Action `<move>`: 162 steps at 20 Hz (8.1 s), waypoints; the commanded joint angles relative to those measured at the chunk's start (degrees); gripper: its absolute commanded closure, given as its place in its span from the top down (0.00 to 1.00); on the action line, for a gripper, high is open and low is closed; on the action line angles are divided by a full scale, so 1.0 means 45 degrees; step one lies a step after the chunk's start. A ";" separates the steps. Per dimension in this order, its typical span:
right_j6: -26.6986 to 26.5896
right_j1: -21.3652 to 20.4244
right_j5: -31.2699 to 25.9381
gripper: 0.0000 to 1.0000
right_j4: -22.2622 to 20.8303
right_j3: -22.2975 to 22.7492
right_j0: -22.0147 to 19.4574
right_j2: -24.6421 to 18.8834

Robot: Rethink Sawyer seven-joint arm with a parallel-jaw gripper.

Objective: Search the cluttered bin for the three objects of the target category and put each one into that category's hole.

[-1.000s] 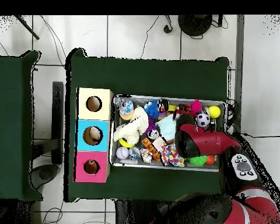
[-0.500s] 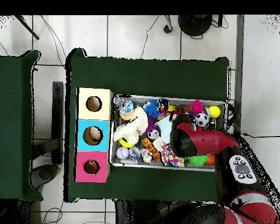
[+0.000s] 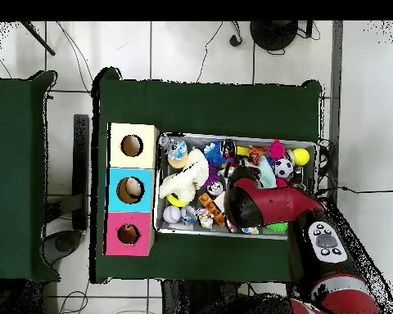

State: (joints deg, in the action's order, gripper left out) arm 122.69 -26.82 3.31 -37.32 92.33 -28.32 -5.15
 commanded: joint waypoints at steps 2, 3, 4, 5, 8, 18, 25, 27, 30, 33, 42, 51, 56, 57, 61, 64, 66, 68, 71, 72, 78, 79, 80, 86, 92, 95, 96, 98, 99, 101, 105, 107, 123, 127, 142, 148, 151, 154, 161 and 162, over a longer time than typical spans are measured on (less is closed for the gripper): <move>0.1088 -0.0067 -0.1706 0.00 0.0551 0.1557 0.0373 0.0302; 0.1092 -0.0062 -0.1730 0.00 0.0608 0.1550 0.0423 0.0335; 0.1121 -0.0105 -0.1717 0.00 0.0648 0.1612 0.0489 0.0398; 0.1105 -0.0121 -0.1784 0.00 0.0709 0.1595 0.0511 0.0402; 0.1128 -0.0125 -0.1750 0.00 0.0835 0.1610 0.0623 0.0510; 0.1043 0.0070 -0.1278 1.00 0.0896 0.1238 0.0939 0.1025; 0.0881 -0.0058 -0.1136 1.00 0.0781 0.1450 0.0358 0.0691; 0.0734 -0.0164 -0.1218 1.00 0.0708 0.1456 0.0151 0.0521; 0.0485 -0.0366 -0.1362 1.00 0.0589 0.1463 -0.0180 0.0289; 0.0129 -0.0907 -0.1797 1.00 0.0553 0.1694 -0.0560 -0.0057; -0.0069 -0.2404 -0.3264 1.00 0.1209 0.2459 -0.0751 -0.0780; 0.1019 -0.2748 -0.3627 1.00 0.2053 0.2812 0.0296 -0.0482; 0.1267 -0.2812 -0.3799 1.00 0.2484 0.2682 0.0930 -0.0070; 0.1250 -0.2805 -0.3839 1.00 0.2583 0.2659 0.0966 -0.0058; 0.1134 -0.2926 -0.3997 1.00 0.2907 0.2628 0.1115 -0.0010; 0.0937 -0.2781 -0.3985 1.00 0.3010 0.2389 0.1097 -0.0004; 0.0764 -0.2648 -0.3905 1.00 0.3014 0.2268 0.0988 -0.0043; 0.0529 -0.2560 -0.3832 1.00 0.2976 0.2215 0.0769 -0.0144; 0.0270 -0.2467 -0.3689 1.00 0.2845 0.2197 0.0454 -0.0251; 0.0200 -0.2448 -0.3672 1.00 0.2802 0.2189 0.0348 -0.0295; 0.0010 -0.2249 -0.3518 1.00 0.2623 0.2037 -0.0075 -0.0464; -0.0024 -0.2186 -0.3536 1.00 0.2612 0.1932 -0.0112 -0.0486; -0.0068 -0.2162 -0.3528 1.00 0.2580 0.1901 -0.0199 -0.0513; -0.0027 -0.1768 -0.3464 1.00 0.2514 0.1189 -0.0083 -0.0302; 0.0092 -0.1213 -0.2853 1.00 0.2259 0.0140 0.0242 0.0158; 0.0385 -0.1017 -0.2288 1.00 0.2151 -0.0321 0.0680 0.0708; 0.0425 -0.0964 -0.2229 1.00 0.2158 -0.0447 0.0765 0.0803; 0.0400 -0.0898 -0.2170 1.00 0.2148 -0.0659 0.0821 0.0891; 0.0346 -0.0857 -0.2184 1.00 0.2141 -0.0773 0.0799 0.0890; 0.0288 -0.0703 -0.2166 1.00 0.2113 -0.1016 0.0806 0.0949; 0.0290 -0.0355 -0.1745 1.00 0.1948 -0.1177 0.0728 0.1041; 0.0345 -0.0080 -0.1410 1.00 0.1826 -0.1246 0.0729 0.1197; 0.0580 0.1888 0.0855 1.00 0.1536 -0.1540 0.0711 0.2356; 0.0635 0.2147 0.0951 1.00 0.1716 -0.1754 0.0821 0.2329; 0.0726 0.2593 0.1855 1.00 0.1748 -0.1731 0.0958 0.2406; 0.0970 0.2995 0.3301 0.00 0.2582 -0.1814 0.1804 0.3667; 0.1114 0.3098 0.3937 0.00 0.3052 -0.1704 0.2079 0.4040; 0.1129 0.3091 0.4083 0.00 0.3122 -0.1721 0.2109 0.4059; 0.1066 0.3105 0.4252 1.00 0.2739 -0.1835 0.1906 0.3833; 0.1043 0.3067 0.4095 1.00 0.2653 -0.1859 0.1863 0.3764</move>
State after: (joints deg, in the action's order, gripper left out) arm 122.69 -15.26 19.66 -25.30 86.14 -18.65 14.78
